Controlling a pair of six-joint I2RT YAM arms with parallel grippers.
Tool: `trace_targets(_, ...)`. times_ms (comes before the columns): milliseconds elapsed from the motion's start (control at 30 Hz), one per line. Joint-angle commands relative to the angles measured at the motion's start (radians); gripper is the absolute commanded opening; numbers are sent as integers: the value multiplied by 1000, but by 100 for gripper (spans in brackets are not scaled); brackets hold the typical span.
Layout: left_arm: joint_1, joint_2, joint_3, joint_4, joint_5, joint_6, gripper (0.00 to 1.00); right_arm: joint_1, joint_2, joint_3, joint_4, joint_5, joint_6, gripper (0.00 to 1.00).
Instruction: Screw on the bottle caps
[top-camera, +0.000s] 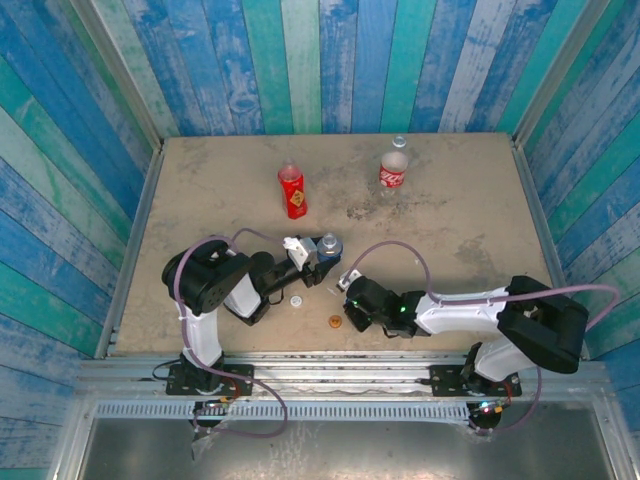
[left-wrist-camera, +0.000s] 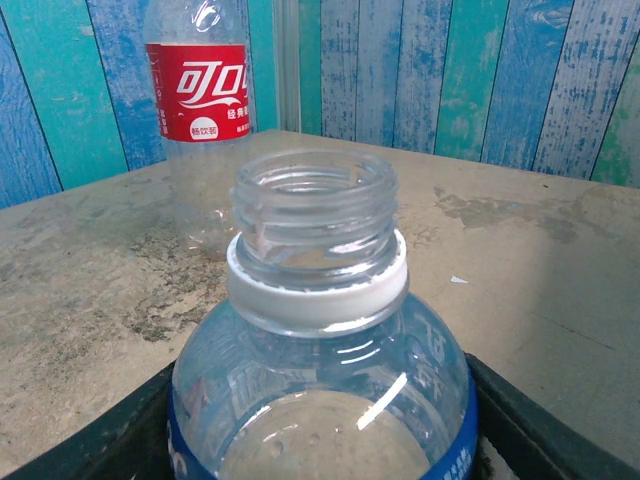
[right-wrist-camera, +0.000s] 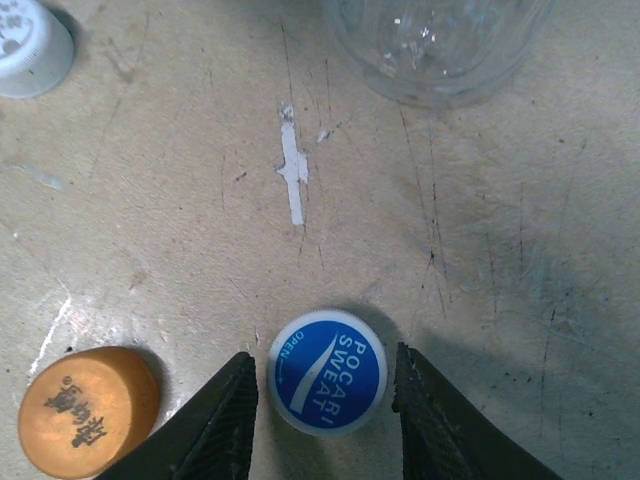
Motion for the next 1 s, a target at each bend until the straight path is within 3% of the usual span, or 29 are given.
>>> trace_targets(0,-4,-3,-14,74,15,3,49,7,19,22,1,14,-3,37)
trace_targets(200,-4,-2,-14,74,17,7,49,7,-1,26,-10,16,-1,31)
trace_targets(600,-4,-3,-15,73,43,16,49,3,-213,177,-249,66,-31,30)
trace_targets(767,-4,-1,-13,67,47,17,49,-20,-201,327,-366,56,-78,30)
trace_targets(967,-4,-2,-13,67,63,23,48,-59,-124,454,-385,15,-120,30)
